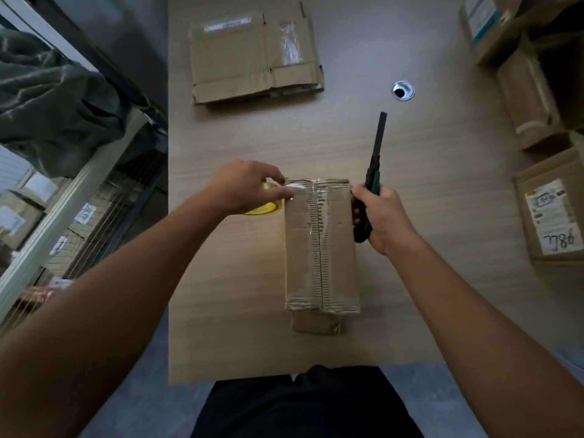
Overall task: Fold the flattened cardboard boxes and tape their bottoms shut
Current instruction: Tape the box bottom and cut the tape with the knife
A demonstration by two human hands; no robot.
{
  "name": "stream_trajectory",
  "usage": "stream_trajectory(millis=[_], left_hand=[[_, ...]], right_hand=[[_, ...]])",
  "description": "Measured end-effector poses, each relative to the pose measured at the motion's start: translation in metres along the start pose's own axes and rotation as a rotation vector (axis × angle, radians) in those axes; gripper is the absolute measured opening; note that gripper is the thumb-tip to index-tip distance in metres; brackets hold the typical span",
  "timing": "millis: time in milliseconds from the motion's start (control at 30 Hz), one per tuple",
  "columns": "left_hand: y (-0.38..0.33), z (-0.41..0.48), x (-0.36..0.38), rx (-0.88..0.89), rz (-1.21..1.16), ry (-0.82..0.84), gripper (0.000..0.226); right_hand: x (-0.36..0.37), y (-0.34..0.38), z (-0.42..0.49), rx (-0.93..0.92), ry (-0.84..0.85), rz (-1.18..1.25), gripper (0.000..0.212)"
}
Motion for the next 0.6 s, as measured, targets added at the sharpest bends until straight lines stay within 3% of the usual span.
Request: stream_trajectory(millis=[100,233,367,433,533,600], left_hand=[[0.007,0.002,0.007,-0.070,-0.114,0.052,0.070],[0.010,0.003,0.010,-0.086,-0.173,0.068,0.048],[0.008,-0.003,0.013,-0.077,-0.128,0.003,0.048],[0.005,-0.008,0.013,-0.094,-0.110,-0.033,0.053],[0.002,-0.012,0.011,-0.116,-0.089,-0.070,0.053],[-0.001,-0.016,0.010,-0.112,-0.083,-0.065,0.051]], right_hand=[[-0.001,-0.010,0.011,0.051,0.030,-0.057,0.022],[-0.001,-0.018,0.012,0.175,-0.010,-0.103,0.044],[-0.001,0.020,-0.013,-0.167,-0.164,-0.445,0.026],[0.020,0.035,-0.040,-0.325,-0.137,-0.587,0.025],[0.066,0.029,-0.080,-0.388,0.008,-0.935,0.032],[0.084,0.013,-0.092,-0.382,0.018,-1.144,0.036]])
Point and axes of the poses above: each hand's wrist, its own z-axis towards the middle knuckle, its own x-axis out of the palm, y = z × x, the point moved 4 cm from there along z, towards the middle knuckle, and after that the axes turned 6 degrees about z, right-handed, at the moved point
